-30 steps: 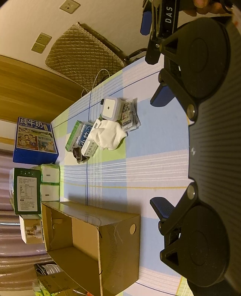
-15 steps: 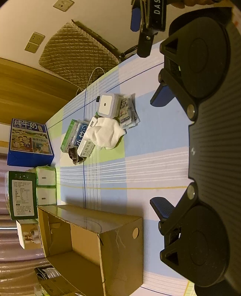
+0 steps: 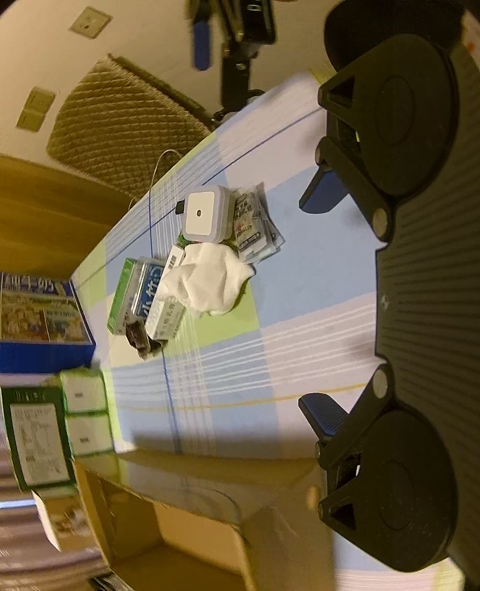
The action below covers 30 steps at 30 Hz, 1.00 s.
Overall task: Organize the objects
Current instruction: 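Grasp the white square night-light with the right gripper while the left approaches the towel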
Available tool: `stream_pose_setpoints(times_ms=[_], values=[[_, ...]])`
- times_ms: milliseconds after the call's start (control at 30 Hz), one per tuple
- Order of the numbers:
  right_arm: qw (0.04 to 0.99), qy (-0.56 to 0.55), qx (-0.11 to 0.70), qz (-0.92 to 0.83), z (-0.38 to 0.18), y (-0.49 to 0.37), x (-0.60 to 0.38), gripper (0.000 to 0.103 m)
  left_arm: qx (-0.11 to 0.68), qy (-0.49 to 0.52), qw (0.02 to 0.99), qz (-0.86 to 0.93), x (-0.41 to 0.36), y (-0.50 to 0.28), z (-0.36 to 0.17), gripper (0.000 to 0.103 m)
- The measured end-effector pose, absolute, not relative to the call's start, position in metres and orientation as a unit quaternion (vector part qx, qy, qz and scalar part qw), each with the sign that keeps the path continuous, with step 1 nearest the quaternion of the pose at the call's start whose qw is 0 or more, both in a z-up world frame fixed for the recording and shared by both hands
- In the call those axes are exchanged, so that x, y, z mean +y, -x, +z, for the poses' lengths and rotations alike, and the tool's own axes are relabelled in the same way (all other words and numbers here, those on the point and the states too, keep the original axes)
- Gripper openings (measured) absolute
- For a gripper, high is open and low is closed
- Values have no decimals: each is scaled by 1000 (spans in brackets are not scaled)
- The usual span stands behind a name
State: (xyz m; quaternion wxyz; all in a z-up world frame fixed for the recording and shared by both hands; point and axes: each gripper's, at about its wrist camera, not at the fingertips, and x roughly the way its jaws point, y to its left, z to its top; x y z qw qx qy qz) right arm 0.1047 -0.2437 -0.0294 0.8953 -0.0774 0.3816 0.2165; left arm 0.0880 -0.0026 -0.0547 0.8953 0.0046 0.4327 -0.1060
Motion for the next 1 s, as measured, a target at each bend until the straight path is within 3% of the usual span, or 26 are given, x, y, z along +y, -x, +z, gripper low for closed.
stream_pose_setpoints(times_ms=[200, 367, 767, 933, 1000], values=[[875, 127, 378, 276, -41, -134, -232, 100, 424, -45, 895, -127, -7, -115, -69, 102], [853, 147, 393, 310, -63, -164, -218, 90, 432, -66, 886, -158, -15, -139, -80, 92], [803, 217, 412, 371, -108, -215, -195, 82, 430, -68, 880, -191, -17, -187, -96, 89], [793, 222, 419, 383, -119, -225, -192, 69, 431, -74, 877, -200, -19, -197, -101, 82], [797, 214, 419, 380, -121, -228, -193, 68, 429, -76, 877, -201, -20, -200, -103, 82]])
